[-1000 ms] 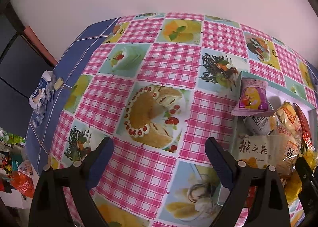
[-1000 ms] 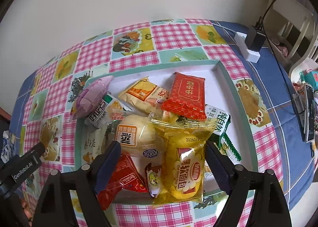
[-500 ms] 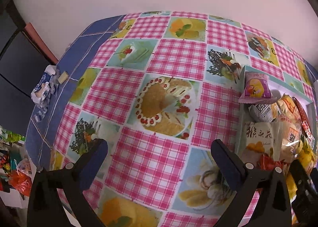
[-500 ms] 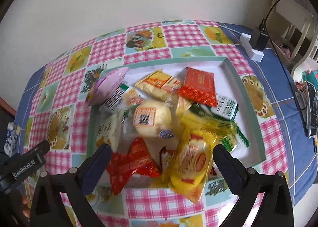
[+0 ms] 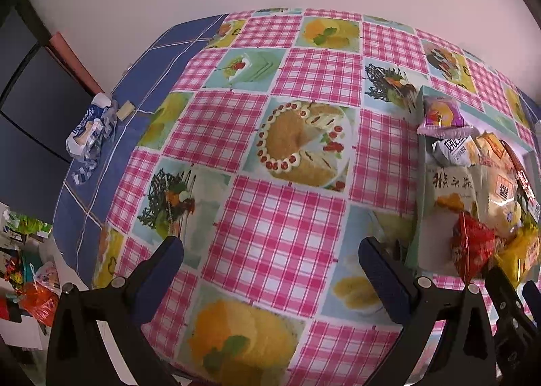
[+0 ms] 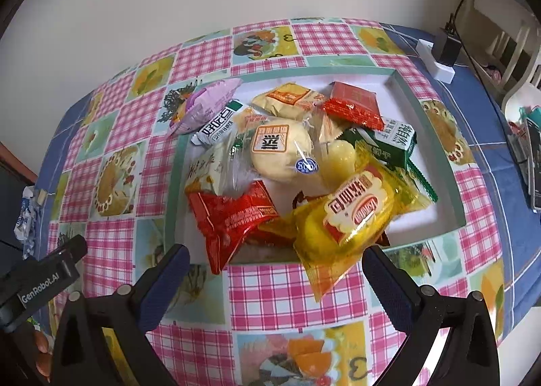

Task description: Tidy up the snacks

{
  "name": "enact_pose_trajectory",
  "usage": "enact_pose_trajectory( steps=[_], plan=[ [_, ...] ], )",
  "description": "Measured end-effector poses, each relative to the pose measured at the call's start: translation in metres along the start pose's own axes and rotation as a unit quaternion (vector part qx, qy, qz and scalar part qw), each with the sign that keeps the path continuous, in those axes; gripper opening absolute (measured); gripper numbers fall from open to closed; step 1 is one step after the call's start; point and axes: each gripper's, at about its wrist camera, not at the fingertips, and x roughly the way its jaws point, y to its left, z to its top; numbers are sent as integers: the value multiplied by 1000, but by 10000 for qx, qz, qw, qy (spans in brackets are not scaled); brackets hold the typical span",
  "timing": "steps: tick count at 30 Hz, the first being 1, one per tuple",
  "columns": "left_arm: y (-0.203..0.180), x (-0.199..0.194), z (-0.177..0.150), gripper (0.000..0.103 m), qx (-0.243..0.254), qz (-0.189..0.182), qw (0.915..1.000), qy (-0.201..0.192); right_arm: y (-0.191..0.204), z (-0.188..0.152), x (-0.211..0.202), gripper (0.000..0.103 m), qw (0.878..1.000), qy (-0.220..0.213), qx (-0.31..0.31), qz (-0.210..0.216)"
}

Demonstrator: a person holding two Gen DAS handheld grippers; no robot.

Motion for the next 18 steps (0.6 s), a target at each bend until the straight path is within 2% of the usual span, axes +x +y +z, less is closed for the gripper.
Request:
enact_pose_trajectory(
  steps=[6, 18],
  plan=[
    [5, -5, -11, 103, 72, -43, 9999, -63, -1, -1, -4, 103, 10000, -51, 40, -18],
    [7, -8, -6, 103, -8, -178, 9998, -85, 6, 1, -1, 103, 9998, 31, -167, -88]
  ],
)
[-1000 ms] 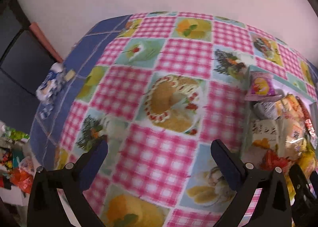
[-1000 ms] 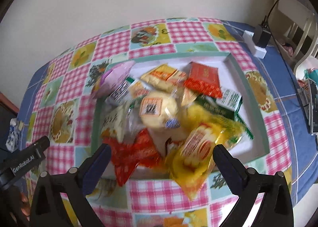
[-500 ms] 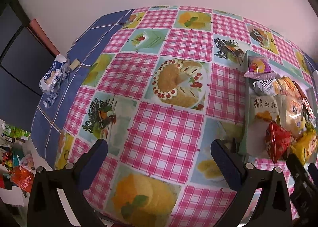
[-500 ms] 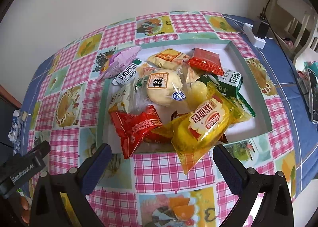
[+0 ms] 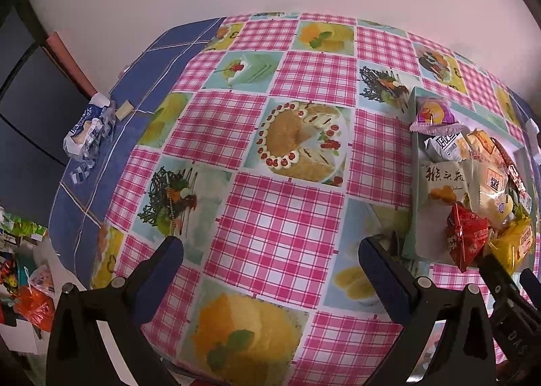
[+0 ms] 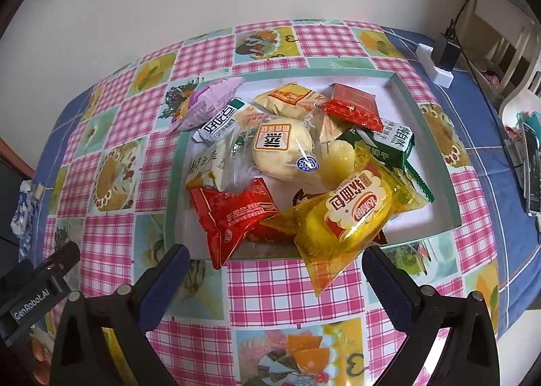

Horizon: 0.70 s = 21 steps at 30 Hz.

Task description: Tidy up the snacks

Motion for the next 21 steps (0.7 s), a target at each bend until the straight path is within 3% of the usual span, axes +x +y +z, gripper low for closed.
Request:
enact_pose_trajectory(
  steps=[21],
  plan=[
    [-1, 5, 2, 103, -19, -64, 9999, 98, 9, 1, 2, 103, 9997, 44, -242, -15]
  ],
)
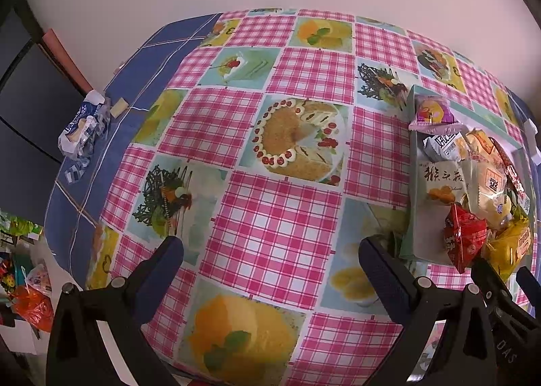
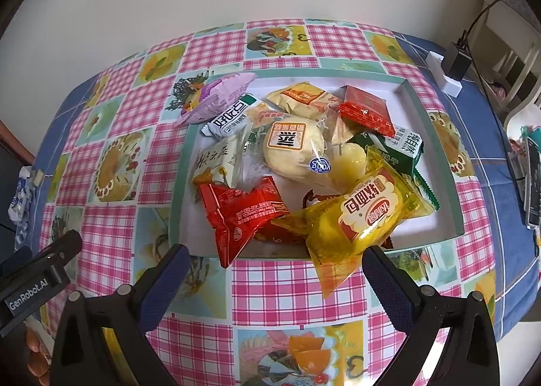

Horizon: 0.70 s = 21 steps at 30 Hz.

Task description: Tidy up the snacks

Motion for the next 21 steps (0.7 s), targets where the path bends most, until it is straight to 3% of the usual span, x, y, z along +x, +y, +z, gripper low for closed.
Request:
enact_pose_trajectory(
  steps=[21],
  plan=[
    [1, 2, 0, 103, 11, -3, 10000, 21, 4, 0, 1, 103, 10000, 10, -71, -11]
  ],
)
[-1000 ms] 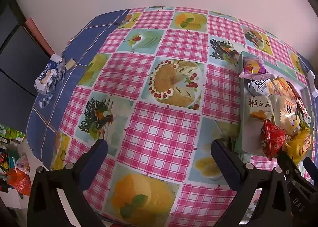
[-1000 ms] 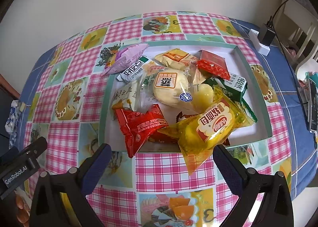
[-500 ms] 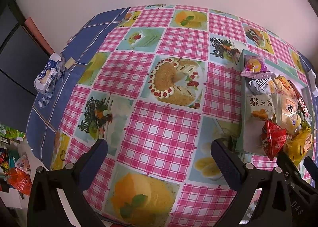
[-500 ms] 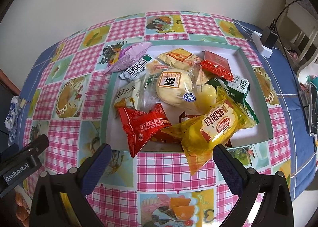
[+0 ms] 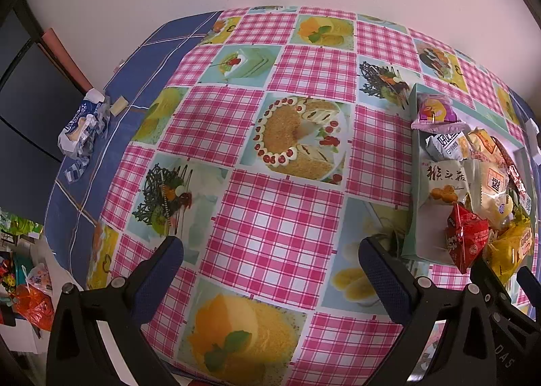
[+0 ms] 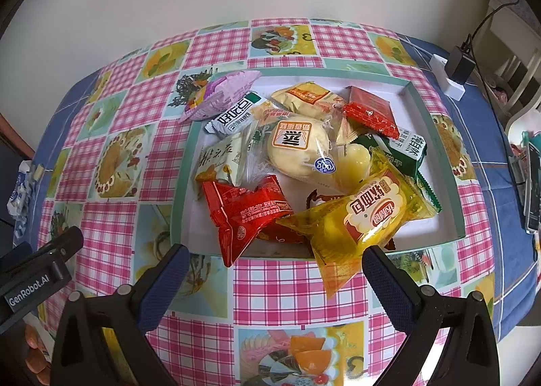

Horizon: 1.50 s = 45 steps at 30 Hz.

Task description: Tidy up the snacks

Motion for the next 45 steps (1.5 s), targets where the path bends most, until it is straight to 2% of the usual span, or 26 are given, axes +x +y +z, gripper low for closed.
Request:
enact_pose_trajectory(
  steps=[45],
  plan=[
    [1, 0, 0, 103, -112, 18, 9999, 37, 1, 0, -1, 103, 10000, 0, 12, -12]
  ],
)
